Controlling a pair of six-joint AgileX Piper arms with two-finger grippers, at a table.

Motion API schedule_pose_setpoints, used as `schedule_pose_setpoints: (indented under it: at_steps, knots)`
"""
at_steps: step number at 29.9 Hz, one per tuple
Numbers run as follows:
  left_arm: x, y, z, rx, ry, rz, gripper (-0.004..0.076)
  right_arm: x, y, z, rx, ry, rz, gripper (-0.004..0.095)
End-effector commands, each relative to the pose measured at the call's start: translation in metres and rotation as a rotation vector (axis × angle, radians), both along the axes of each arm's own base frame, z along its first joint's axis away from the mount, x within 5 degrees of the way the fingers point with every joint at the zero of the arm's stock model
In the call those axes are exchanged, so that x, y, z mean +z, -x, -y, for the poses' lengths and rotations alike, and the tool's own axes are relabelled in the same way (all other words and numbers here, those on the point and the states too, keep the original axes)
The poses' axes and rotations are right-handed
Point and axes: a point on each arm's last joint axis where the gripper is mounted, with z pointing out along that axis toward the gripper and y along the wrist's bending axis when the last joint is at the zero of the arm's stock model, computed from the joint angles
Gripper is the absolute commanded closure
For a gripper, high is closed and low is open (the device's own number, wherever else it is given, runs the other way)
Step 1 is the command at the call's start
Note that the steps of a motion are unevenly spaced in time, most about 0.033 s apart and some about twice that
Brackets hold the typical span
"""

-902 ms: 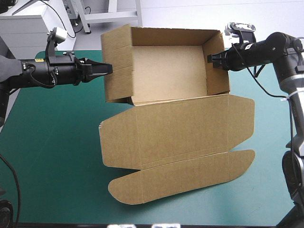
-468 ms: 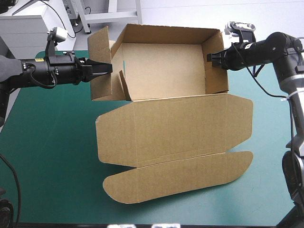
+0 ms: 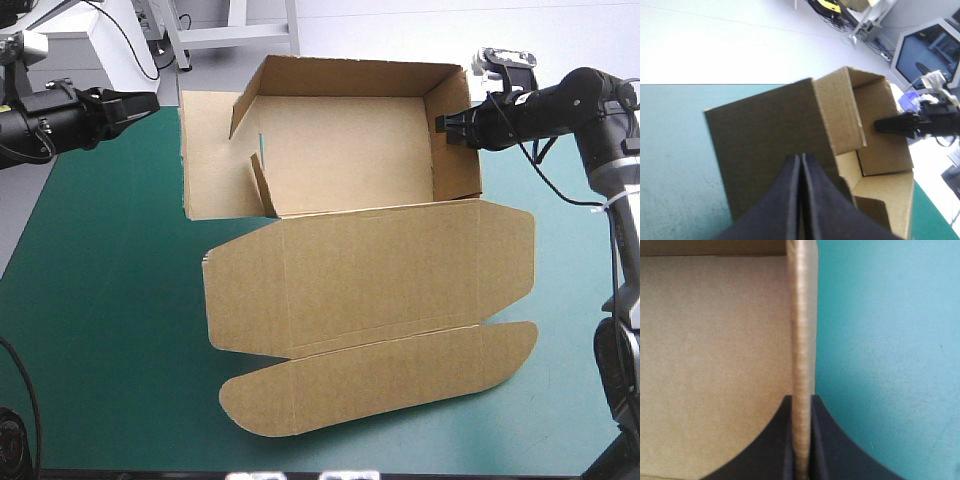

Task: Fold the box

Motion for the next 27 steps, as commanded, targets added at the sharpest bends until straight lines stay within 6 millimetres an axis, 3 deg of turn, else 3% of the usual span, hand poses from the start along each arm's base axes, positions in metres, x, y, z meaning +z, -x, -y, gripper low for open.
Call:
schedule_pose_setpoints:
  at_steps: [1,6,15,27]
  knots:
    - [0.017,0.012,-0.013,0.089,0.023,0.046,0.0732,0.032,0.013,-0.003,-0.01,-0.071,0.111,0.0926]
    - [0.008,0.011,-0.024,0.167,-0.047,-0.027,0.0732,0.033,0.014,-0.005,-0.002,-0.112,0.11,0.0928]
    - [-0.005,0.003,-0.023,0.111,-0.032,-0.139,0.0733,0.04,0.014,-0.013,0.033,-0.218,0.138,0.0926]
    - [0.0,0.002,0.018,-0.04,0.022,-0.105,0.0733,0.041,0.016,-0.031,0.081,-0.224,0.153,0.0926]
